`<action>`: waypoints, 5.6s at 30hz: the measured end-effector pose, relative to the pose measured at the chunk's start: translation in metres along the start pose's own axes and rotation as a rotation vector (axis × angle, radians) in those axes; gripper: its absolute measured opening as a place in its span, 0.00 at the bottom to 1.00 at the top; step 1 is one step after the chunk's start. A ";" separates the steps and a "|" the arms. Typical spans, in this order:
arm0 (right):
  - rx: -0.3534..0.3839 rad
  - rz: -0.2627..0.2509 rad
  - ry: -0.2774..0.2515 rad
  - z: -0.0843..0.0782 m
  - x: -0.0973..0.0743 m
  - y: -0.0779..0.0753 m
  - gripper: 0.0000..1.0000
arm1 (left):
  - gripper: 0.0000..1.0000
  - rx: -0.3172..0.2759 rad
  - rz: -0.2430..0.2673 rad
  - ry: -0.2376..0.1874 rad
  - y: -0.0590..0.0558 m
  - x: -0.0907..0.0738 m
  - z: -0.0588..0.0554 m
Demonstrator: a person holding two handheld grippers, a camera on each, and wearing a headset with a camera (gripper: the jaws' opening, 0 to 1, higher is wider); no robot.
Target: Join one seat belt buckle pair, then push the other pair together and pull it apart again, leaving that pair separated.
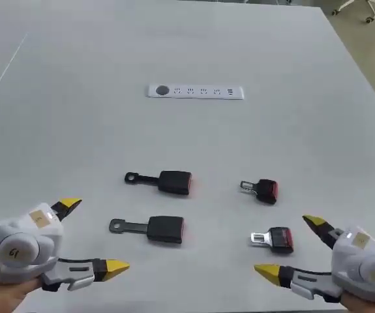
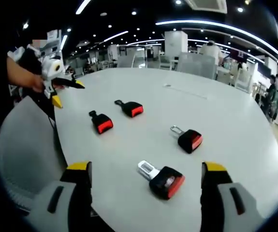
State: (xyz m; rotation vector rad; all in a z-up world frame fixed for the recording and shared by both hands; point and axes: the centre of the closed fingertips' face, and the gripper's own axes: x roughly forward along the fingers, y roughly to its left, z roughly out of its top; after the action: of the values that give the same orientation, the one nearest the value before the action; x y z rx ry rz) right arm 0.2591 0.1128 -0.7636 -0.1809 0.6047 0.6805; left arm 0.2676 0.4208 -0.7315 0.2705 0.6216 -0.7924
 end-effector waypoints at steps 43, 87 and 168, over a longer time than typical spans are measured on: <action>0.041 -0.029 -0.030 0.006 -0.001 -0.017 0.97 | 0.99 -0.006 -0.012 -0.001 0.006 0.010 0.004; -0.161 0.230 0.169 -0.023 0.018 -0.021 0.82 | 0.86 0.241 -0.224 0.107 -0.009 0.062 0.007; -0.359 0.517 0.264 -0.047 0.029 -0.024 0.35 | 0.34 0.506 -0.537 0.259 -0.043 0.125 -0.020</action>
State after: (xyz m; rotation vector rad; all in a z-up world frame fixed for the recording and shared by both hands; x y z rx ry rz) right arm 0.2704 0.0940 -0.8197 -0.4627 0.7889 1.2801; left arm 0.2947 0.3285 -0.8238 0.6940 0.7413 -1.4496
